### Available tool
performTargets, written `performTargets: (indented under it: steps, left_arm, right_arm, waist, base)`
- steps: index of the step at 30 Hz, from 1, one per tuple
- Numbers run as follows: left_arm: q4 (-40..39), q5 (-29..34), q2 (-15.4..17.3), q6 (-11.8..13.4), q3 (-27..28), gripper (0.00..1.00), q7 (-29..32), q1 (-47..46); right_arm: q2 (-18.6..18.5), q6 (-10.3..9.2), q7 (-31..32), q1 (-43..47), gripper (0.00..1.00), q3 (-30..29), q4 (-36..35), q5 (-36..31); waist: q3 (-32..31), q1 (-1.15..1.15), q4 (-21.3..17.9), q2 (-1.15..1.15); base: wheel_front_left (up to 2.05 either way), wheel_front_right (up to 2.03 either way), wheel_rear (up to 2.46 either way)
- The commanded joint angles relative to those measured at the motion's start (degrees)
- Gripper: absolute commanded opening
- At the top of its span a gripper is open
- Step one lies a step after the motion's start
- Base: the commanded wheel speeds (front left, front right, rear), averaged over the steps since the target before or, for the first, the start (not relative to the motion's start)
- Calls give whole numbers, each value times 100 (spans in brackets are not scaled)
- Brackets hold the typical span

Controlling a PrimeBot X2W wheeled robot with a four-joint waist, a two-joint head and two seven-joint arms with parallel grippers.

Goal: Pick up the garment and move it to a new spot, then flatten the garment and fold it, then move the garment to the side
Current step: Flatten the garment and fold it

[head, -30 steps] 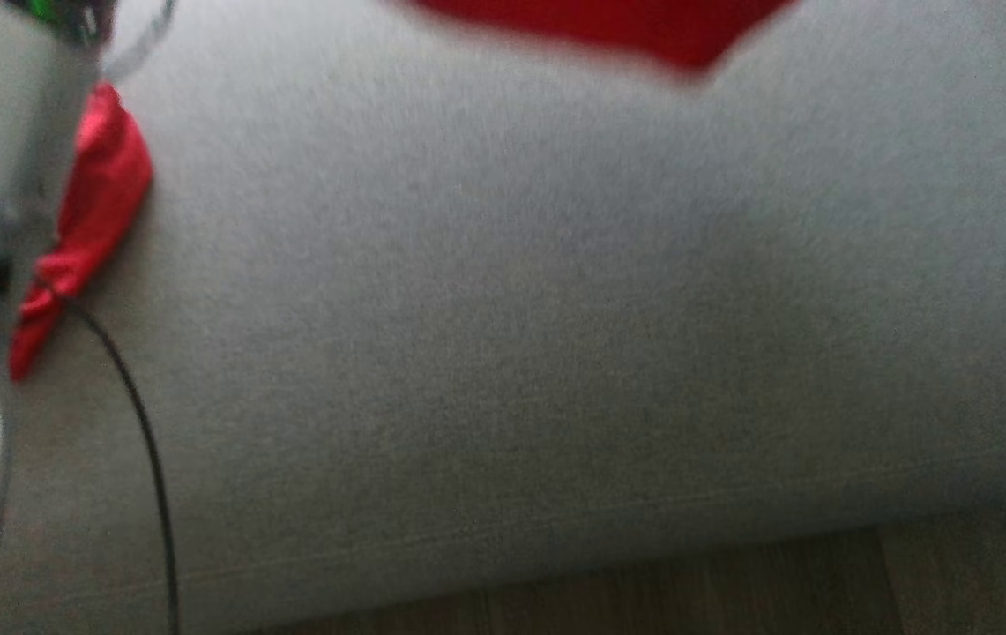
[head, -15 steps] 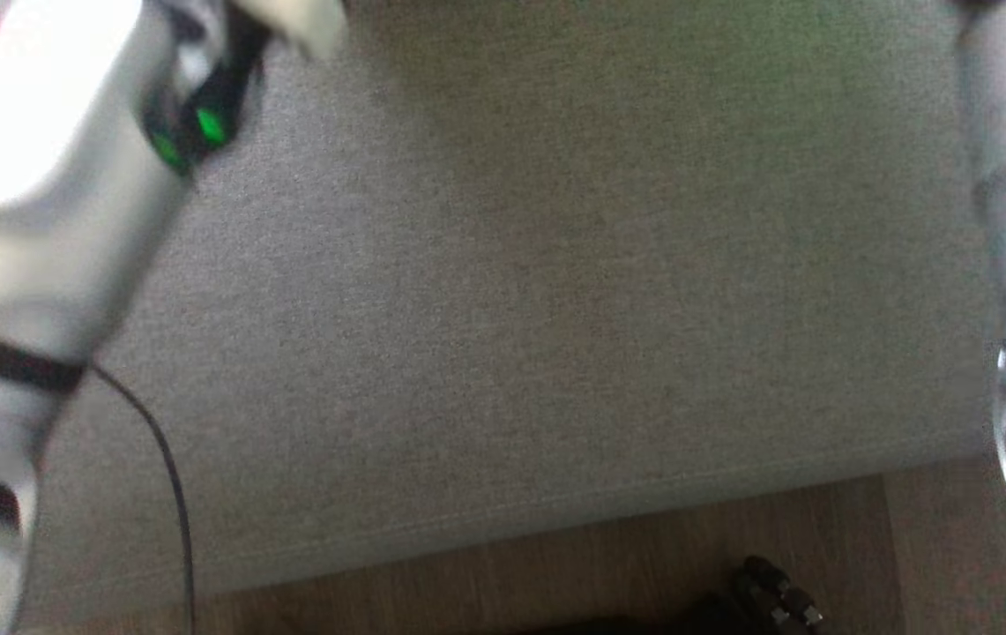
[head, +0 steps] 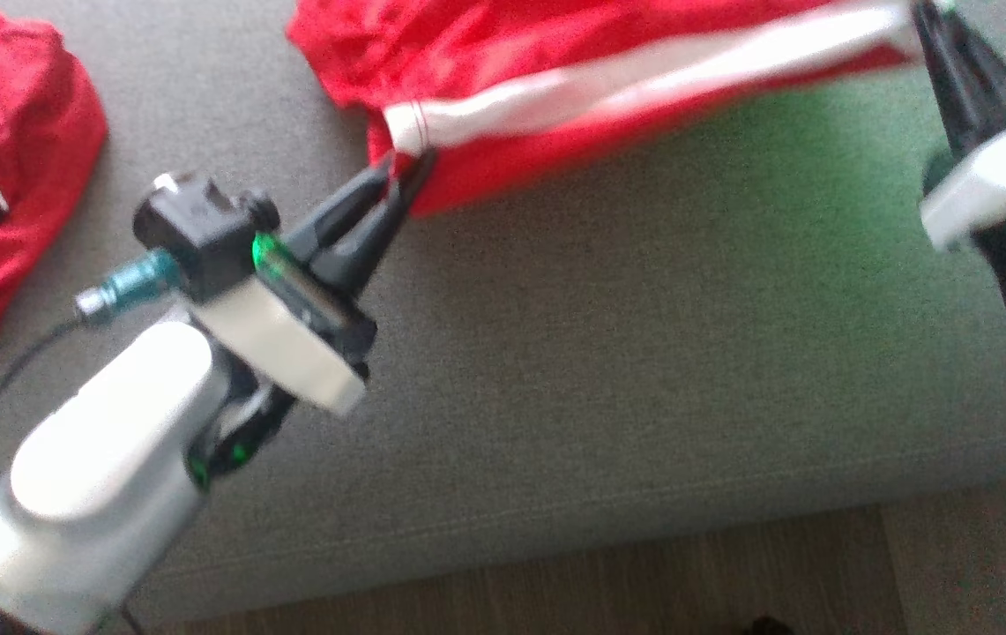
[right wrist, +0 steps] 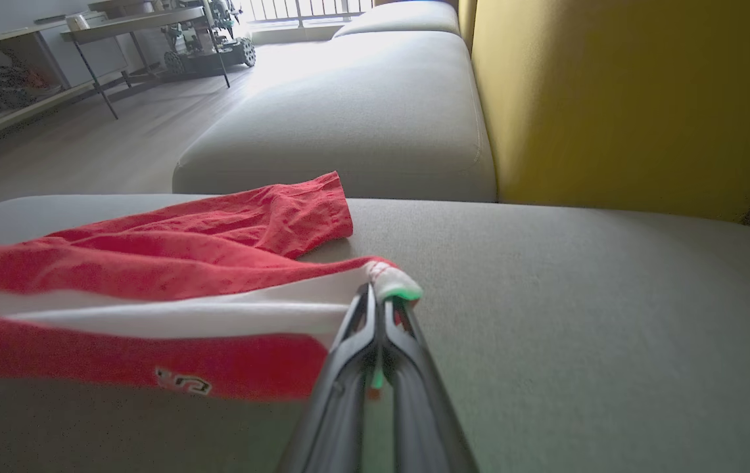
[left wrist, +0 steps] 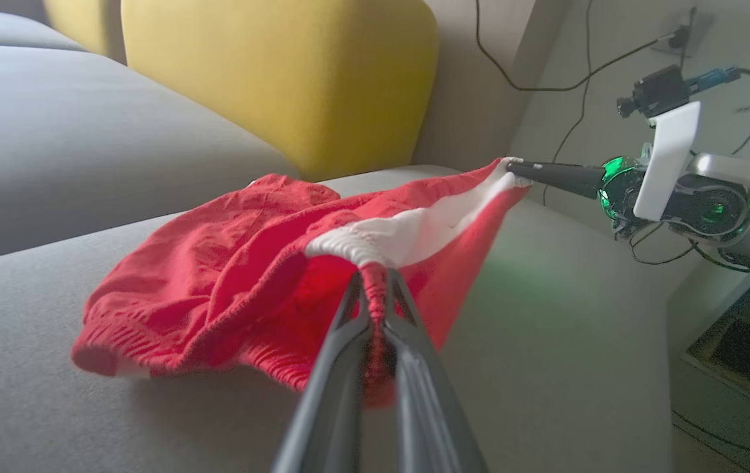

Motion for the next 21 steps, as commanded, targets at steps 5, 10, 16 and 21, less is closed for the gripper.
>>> performTargets:
  steps: [5,10,16,21]
  left_arm:
    - [-637,211,215,-35,365,0,-29,610]
    - [-929,367,168,-35,301,0,-29,1284]
    - [-1184,304,42,-35,71,0,-29,1790]
    - [-1323,-353,-383,-35,456,0,-29,2026]
  right_arm:
    - [145,-1,547,1579,0,-814,-1722,-136]
    - [522,-1,1012,2616,0,-1273,-2975,-305]
    - [719,-1,1499,3331,0,-1545,-3970,-505]
    - [736,-1,1697,3238,0,-1848,-4016,-844]
  waist:
    - [-429,1,72,0]
    - [-739,1,94,0]
    - [-942,1,246,0]
    - [-956,1,520,0]
  base:
    - [0,0,0]
    - [0,0,0]
    - [0,0,0]
    - [0,0,0]
